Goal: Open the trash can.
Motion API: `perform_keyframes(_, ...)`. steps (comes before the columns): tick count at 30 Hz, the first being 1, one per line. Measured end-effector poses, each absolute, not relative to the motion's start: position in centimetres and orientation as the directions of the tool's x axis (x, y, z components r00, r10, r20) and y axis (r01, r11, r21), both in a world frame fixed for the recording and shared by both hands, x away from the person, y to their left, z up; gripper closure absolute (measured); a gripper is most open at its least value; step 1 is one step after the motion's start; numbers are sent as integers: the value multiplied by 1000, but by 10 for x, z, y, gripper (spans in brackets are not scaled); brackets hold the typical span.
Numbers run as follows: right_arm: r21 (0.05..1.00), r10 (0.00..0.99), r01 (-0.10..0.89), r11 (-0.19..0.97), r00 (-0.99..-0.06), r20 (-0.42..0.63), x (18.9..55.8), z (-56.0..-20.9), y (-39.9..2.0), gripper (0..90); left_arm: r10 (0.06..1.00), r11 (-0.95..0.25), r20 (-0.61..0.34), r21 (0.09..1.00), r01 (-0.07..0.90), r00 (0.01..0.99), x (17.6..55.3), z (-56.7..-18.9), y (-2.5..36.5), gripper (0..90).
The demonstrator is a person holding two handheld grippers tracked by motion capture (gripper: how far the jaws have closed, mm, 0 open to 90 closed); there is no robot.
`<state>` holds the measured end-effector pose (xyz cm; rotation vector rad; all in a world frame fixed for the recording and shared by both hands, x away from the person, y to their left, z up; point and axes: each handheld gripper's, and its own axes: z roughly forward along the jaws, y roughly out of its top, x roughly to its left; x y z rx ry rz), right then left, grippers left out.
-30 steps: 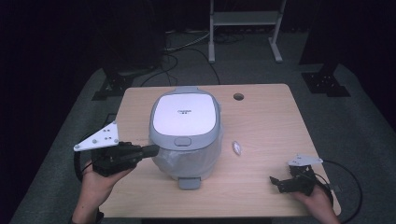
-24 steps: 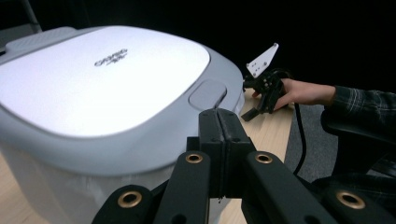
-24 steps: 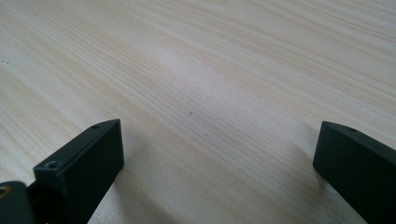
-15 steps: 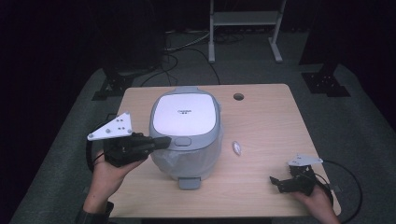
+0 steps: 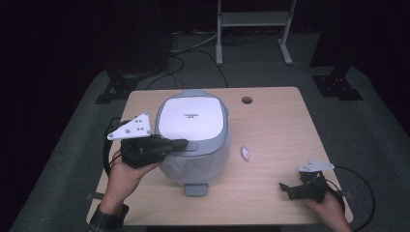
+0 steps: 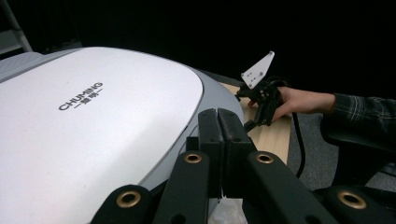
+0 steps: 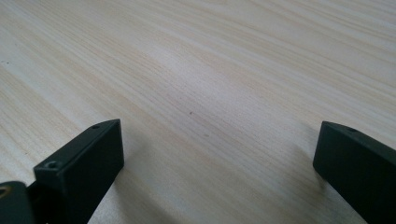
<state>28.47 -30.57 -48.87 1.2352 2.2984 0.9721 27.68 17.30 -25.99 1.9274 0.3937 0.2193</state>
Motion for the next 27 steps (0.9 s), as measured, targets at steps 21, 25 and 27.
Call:
perform_keyframes(21, 713, 831, 587, 383, -556, 12, 285, -489, -306, 8, 379, -359, -47, 913, 194, 924, 279, -264, 165, 854)
perform_keyframes(25, 713, 831, 587, 383, -556, 11, 285, -489, -306, 8, 389, -362, -35, 913, 188, 921, 278, -262, 167, 780)
perform_keyframes(27, 713, 831, 587, 383, -556, 11, 285, -489, -306, 8, 388, -355, -41, 915, 191, 921, 278, -262, 171, 764)
